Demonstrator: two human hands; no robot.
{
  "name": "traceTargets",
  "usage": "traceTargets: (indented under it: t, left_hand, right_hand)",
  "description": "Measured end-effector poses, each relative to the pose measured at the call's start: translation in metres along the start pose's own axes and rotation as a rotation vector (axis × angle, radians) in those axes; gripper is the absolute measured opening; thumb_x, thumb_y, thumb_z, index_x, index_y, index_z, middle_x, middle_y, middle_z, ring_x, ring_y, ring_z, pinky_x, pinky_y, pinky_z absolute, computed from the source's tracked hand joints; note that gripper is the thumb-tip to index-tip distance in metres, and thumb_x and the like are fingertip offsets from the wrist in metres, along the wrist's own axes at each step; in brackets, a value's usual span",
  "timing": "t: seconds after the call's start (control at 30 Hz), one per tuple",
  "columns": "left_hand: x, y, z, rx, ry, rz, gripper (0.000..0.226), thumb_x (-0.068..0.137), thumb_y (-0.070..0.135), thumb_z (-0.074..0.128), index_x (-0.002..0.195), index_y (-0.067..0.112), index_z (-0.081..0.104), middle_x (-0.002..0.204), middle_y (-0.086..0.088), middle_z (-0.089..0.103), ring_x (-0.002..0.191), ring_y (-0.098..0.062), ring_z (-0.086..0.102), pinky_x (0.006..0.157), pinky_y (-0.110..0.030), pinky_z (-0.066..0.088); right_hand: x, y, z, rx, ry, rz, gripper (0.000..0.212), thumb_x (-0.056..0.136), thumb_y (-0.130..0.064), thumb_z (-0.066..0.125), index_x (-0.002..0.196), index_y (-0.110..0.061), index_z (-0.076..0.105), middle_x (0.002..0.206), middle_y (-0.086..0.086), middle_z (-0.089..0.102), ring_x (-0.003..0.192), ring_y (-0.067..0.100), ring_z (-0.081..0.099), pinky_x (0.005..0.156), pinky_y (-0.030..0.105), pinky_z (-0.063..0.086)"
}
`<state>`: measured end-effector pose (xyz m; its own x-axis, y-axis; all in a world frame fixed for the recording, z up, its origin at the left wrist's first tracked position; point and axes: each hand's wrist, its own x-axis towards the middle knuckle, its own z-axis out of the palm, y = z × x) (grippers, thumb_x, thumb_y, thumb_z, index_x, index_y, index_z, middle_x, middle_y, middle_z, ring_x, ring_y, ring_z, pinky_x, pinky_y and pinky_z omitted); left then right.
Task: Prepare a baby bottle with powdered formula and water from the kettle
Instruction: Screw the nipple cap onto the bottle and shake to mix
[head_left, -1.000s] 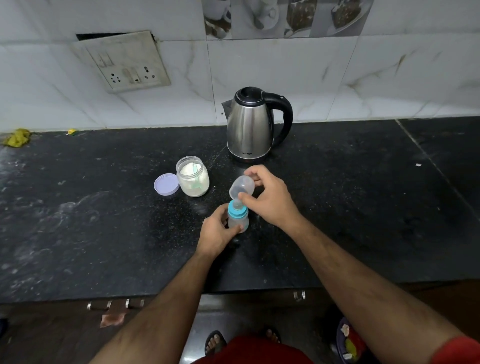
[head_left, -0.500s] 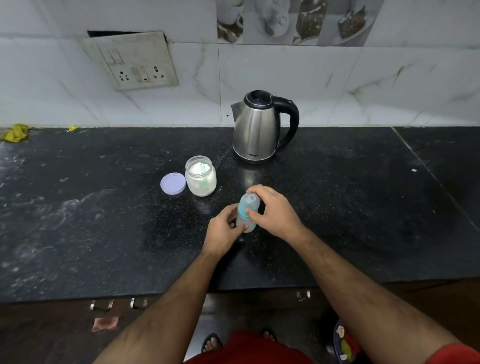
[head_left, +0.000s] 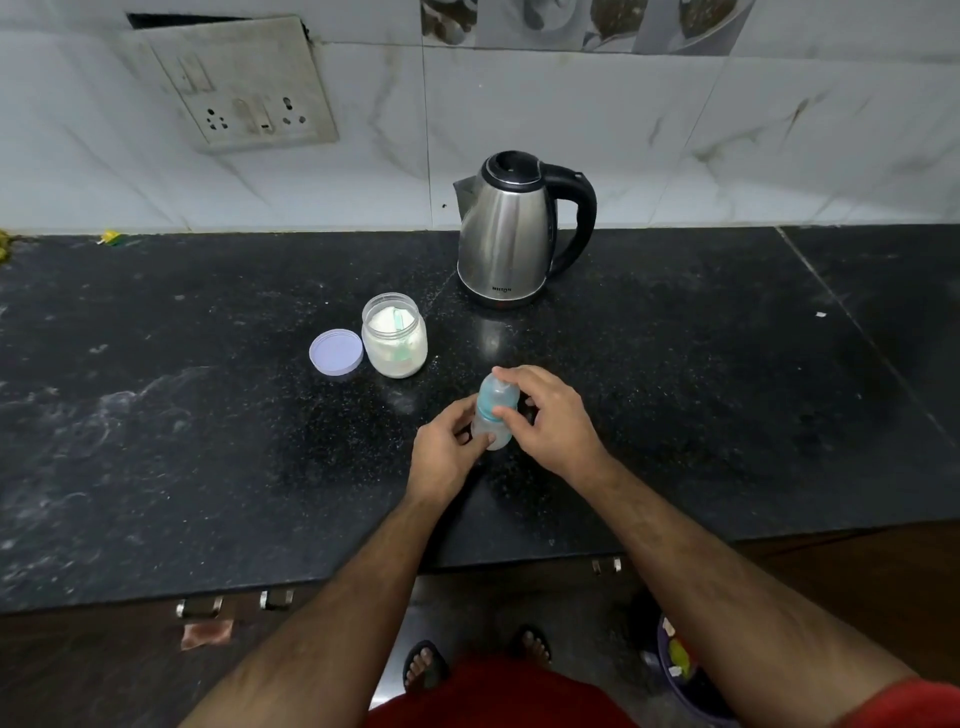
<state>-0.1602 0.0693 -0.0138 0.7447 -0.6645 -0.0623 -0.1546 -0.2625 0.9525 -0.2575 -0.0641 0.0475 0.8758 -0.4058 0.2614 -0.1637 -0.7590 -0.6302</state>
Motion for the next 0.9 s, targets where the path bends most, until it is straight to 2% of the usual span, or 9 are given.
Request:
traceTargets:
  t: [0.2,0.37,0.53,0.67,0.73,0.83,0.9]
  left_hand:
    - [0.001,0.002,-0.001,0.027,-0.013,-0.015,0.051,0.082,0.009,0.076,0.130,0.023,0.063,0.114,0.013,0.071,0.106,0.006,0.064,0.096,-0.020,0.051]
    - [0.002,0.001,-0.006,0.063,-0.054,-0.001,0.055,0.081,0.009,0.076,0.131,0.026,0.060,0.119,0.011,0.071,0.112,0.000,0.064,0.101,-0.034,0.051]
    - [0.000,0.006,-0.015,0.142,-0.121,0.020,0.063,0.081,0.012,0.076,0.139,0.027,0.054,0.128,0.012,0.066,0.116,0.003,0.059,0.106,-0.032,0.048]
    - [-0.008,0.006,-0.026,0.229,-0.026,0.015,0.058,0.084,0.023,0.076,0.138,0.017,0.056,0.136,0.000,0.062,0.127,-0.012,0.056,0.109,-0.035,0.045]
    - [-0.019,0.005,-0.033,0.280,-0.013,0.032,0.052,0.087,0.025,0.073,0.136,0.017,0.058,0.135,0.000,0.062,0.127,-0.013,0.056,0.109,-0.030,0.043]
    - [-0.037,-0.002,-0.042,0.366,-0.025,0.055,0.049,0.090,0.026,0.070,0.137,0.018,0.058,0.137,0.002,0.061,0.128,-0.012,0.054,0.105,-0.017,0.034]
    - [-0.048,-0.008,-0.044,0.410,-0.036,0.083,0.049,0.090,0.028,0.069,0.137,0.018,0.057,0.139,0.002,0.059,0.129,-0.013,0.053,0.106,-0.016,0.032]
  right_hand:
    - [0.001,0.000,0.001,-0.045,-0.017,0.018,0.047,0.087,-0.020,0.071,0.133,-0.015,0.061,0.126,0.000,0.064,0.117,0.016,0.059,0.104,0.027,0.043]
    - [0.001,-0.006,-0.001,-0.078,-0.052,0.064,0.051,0.087,-0.022,0.071,0.136,-0.020,0.057,0.130,-0.001,0.062,0.123,0.019,0.055,0.108,0.037,0.043]
    - [0.000,-0.013,-0.006,-0.146,-0.114,0.109,0.065,0.085,-0.019,0.070,0.144,-0.024,0.046,0.140,-0.005,0.056,0.129,0.018,0.050,0.110,0.037,0.040]
    - [-0.006,-0.006,0.002,0.183,-0.094,0.388,0.087,0.078,-0.012,0.072,0.151,-0.032,0.029,0.142,-0.001,0.054,0.132,0.013,0.049,0.108,0.038,0.044]
    - [-0.009,-0.001,0.009,0.326,-0.095,0.509,0.091,0.077,-0.009,0.074,0.151,-0.031,0.027,0.142,0.002,0.054,0.134,0.016,0.049,0.110,0.040,0.042]
    - [-0.011,0.005,0.021,0.375,-0.126,0.540,0.092,0.072,-0.011,0.081,0.148,-0.029,0.032,0.141,0.002,0.056,0.133,0.017,0.050,0.113,0.041,0.039]
    - [-0.010,0.003,0.027,0.381,-0.114,0.519,0.087,0.069,-0.014,0.084,0.143,-0.029,0.040,0.136,-0.003,0.058,0.128,0.013,0.053,0.112,0.040,0.041]
